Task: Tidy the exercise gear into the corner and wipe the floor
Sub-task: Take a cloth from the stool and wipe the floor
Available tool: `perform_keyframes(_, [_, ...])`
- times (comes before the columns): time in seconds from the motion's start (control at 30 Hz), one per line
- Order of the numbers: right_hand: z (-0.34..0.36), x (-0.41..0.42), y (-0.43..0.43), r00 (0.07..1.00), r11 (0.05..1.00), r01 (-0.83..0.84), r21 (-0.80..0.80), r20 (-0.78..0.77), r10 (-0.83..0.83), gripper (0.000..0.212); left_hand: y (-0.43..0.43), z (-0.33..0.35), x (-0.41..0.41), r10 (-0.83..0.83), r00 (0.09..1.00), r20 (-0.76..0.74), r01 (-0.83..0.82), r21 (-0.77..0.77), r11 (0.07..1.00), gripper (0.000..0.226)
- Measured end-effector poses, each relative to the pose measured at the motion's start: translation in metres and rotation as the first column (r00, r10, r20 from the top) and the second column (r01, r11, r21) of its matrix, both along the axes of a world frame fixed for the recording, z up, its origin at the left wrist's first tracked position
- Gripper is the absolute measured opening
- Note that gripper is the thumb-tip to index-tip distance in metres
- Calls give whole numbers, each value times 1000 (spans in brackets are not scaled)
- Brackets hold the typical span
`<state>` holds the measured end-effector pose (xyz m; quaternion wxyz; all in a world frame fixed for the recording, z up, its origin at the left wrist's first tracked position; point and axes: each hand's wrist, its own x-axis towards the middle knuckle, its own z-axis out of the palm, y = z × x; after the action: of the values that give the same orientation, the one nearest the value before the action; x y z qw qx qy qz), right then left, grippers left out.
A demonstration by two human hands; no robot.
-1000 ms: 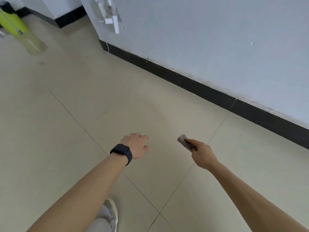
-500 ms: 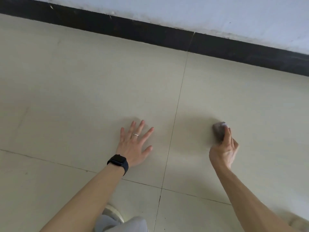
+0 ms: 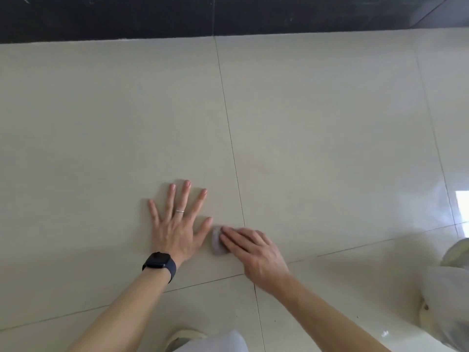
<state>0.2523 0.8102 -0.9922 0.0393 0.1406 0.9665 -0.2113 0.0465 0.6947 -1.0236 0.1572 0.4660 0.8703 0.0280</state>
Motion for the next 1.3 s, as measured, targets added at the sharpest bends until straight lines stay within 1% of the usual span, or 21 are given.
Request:
perform_keyframes(0.07, [1, 7, 40, 930, 929, 366, 55, 25, -367, 69, -1, -1, 0, -4, 1000, -6, 4, -2, 1000, 68])
perform_keyframes(0.13, [3, 9, 88, 652, 658, 746, 106, 90, -753, 75, 0, -2, 1, 4, 1000, -5, -4, -4, 1000, 68])
perform_keyframes(0.17, [3, 2, 106, 504, 520, 847, 116, 138, -852, 74, 1, -2, 1, 13, 1000, 0, -13, -7, 1000, 68])
perform_keyframes(0.2, [2, -10, 117, 418, 439, 892, 108, 172, -892, 72, 1, -2, 0, 18, 1000, 5, -18, -14, 1000, 68])
perform_keyframes(0.23, [0, -27, 118, 409, 428, 899, 94, 174, -896, 72, 2, -3, 0, 20, 1000, 7, -20, -25, 1000, 68])
perform_keyframes(0.27, [-2, -44, 110, 471, 485, 870, 84, 147, -870, 73, 2, -3, 0, 19, 1000, 6, -19, -35, 999, 68])
perform_keyframes(0.4, [-6, -76, 22, 881, 884, 467, -21, 95, -463, 66, 2, -5, 2, 20, 1000, -12, -21, -19, 1000, 67])
perform_keyframes(0.5, [-1, -47, -12, 957, 956, 285, -73, 71, -280, 66, 3, -6, 1, 39, 999, -14, -39, -14, 999, 72])
perform_keyframes(0.6, [-1, 7, 7, 898, 908, 420, 11, 143, -417, 70, 2, -6, 1, 23, 999, -35, -23, -13, 1000, 73])
perform_keyframes(0.63, [-2, 28, 18, 813, 829, 558, 44, 172, -556, 74, 2, -6, 0, 19, 999, -46, -20, -14, 1000, 73])
perform_keyframes(0.7, [-4, 63, 30, 515, 541, 834, 112, 194, -835, 78, 1, -7, 1, 4, 998, -63, -5, -13, 1000, 72])
perform_keyframes(0.73, [-5, 69, 27, 392, 421, 897, 136, 196, -899, 79, 0, -8, 1, 0, 997, -73, -1, -13, 1000, 72])
perform_keyframes(0.77, [-5, 69, 16, 347, 378, 914, 151, 197, -917, 80, 1, -8, 1, -1, 997, -78, 0, -12, 1000, 71])
perform_keyframes(0.8, [-4, 63, -1, 381, 412, 897, 157, 196, -904, 81, 1, -9, 0, -2, 997, -82, 1, -10, 1000, 71])
perform_keyframes(0.87, [-1, 43, -45, 582, 610, 784, 117, 202, -787, 82, 0, -9, 0, -7, 996, -85, 6, -8, 1000, 70])
perform_keyframes(0.97, [1, 22, -86, 889, 896, 442, -45, 154, -431, 68, 1, -9, 1, -4, 997, -76, 3, -6, 1000, 69])
perform_keyframes(1.03, [-2, 26, -69, 964, 967, 251, -52, 105, -244, 65, 2, -9, 1, -3, 998, -66, 3, 1, 1000, 69])
perform_keyframes(1.07, [-3, 30, -51, 966, 969, 243, -41, 99, -238, 66, 2, -9, 1, -3, 998, -63, 3, 5, 1000, 68])
perform_keyframes(1.13, [-6, 36, -9, 909, 916, 401, 10, 122, -399, 69, 2, -9, 1, 2, 998, -63, -1, 12, 1000, 68])
perform_keyframes(1.23, [-10, 25, 49, 677, 692, 719, 61, 164, -717, 79, 3, -7, 1, 15, 999, -37, -15, 0, 1000, 68])
perform_keyframes(1.3, [-11, -2, 61, 559, 575, 815, 75, 162, -813, 84, 4, -5, 2, 25, 999, -26, -25, -5, 1000, 68])
